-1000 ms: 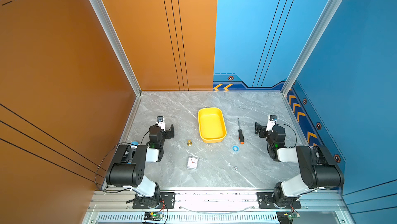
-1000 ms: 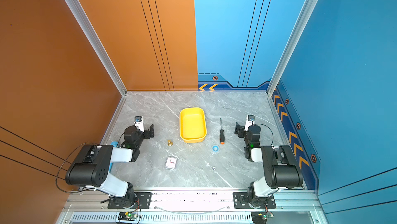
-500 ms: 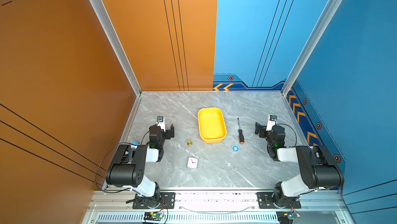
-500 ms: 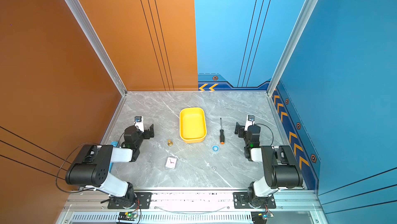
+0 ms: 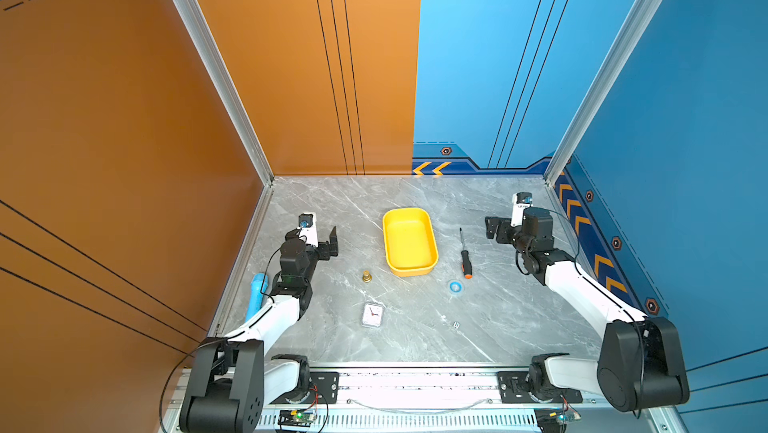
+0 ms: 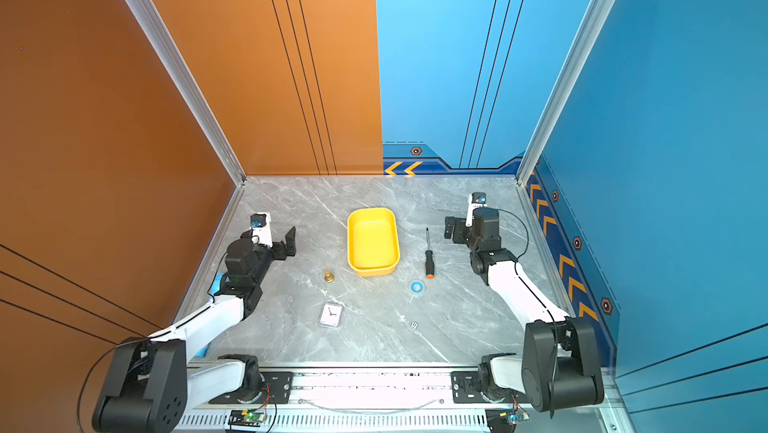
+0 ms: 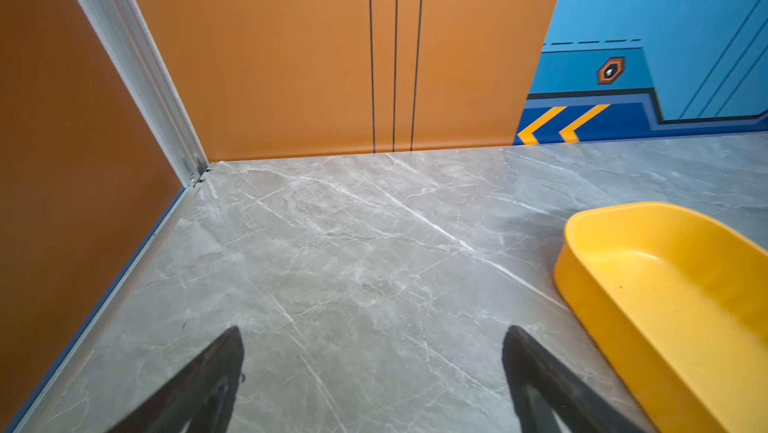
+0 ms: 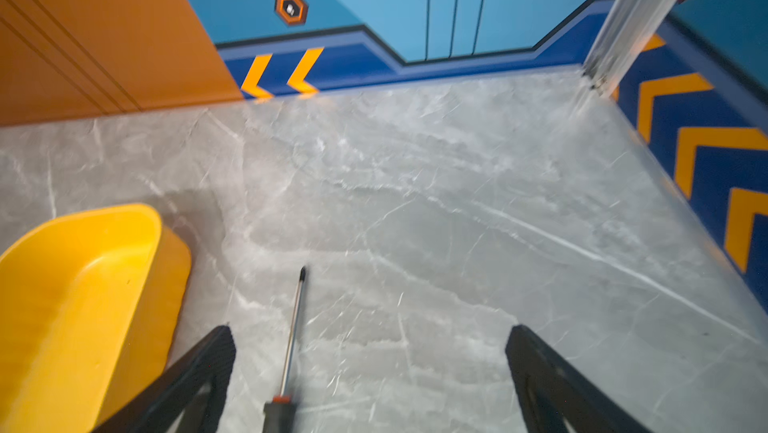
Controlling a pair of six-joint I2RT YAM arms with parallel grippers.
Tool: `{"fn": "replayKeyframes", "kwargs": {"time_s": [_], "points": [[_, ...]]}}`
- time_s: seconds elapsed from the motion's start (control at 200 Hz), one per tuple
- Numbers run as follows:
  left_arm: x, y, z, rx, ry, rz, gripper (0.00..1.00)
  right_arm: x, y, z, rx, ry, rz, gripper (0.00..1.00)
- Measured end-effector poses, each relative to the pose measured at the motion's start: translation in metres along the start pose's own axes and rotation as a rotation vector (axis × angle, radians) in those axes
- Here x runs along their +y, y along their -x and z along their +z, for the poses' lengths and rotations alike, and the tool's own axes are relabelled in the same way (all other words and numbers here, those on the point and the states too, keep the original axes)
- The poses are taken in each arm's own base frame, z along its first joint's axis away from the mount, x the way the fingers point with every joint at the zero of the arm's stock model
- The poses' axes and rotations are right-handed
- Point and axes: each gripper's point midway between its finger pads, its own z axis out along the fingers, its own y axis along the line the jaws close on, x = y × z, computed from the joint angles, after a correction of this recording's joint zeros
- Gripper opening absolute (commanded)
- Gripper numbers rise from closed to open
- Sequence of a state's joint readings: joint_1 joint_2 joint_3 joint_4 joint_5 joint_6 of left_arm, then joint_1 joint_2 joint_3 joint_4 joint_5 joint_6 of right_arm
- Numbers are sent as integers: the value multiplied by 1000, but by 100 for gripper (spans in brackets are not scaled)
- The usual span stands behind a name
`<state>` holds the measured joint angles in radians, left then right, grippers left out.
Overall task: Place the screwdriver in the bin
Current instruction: 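Move the right gripper over the screwdriver handle while the left arm lifts slightly, then lower the right gripper and close it on the black screwdriver handle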
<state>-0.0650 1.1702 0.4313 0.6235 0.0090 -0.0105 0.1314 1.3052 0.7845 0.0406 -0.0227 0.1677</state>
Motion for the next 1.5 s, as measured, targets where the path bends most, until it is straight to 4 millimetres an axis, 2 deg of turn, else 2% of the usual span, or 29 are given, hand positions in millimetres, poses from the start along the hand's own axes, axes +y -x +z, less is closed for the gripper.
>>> {"fn": "replayKeyframes", "kwargs": {"time_s": [0.1,0.24,0.431,0.676,0.881,1.142,1.287,1.497], "points": [[-21,7,1,25,-86,-38,98,19,-35,-2,136,50,1,100],[-42,1,0,115,-180,-112,98,38,-71,-7,276,91,3,100],[-55,-24,-7,246,-232,-200,98,53,-105,-5,407,104,2,100],[-66,-51,-14,371,-280,-244,98,71,-140,10,533,94,-18,97],[-69,-72,-13,475,-292,-260,98,80,-149,24,572,65,-33,91],[-71,-76,-14,494,-300,-261,98,80,-145,38,570,22,-36,77],[-71,-81,-14,512,-298,-263,98,78,-150,41,587,5,-39,69],[-72,-82,-14,515,-301,-264,98,71,-157,42,609,-27,-49,51]]}}
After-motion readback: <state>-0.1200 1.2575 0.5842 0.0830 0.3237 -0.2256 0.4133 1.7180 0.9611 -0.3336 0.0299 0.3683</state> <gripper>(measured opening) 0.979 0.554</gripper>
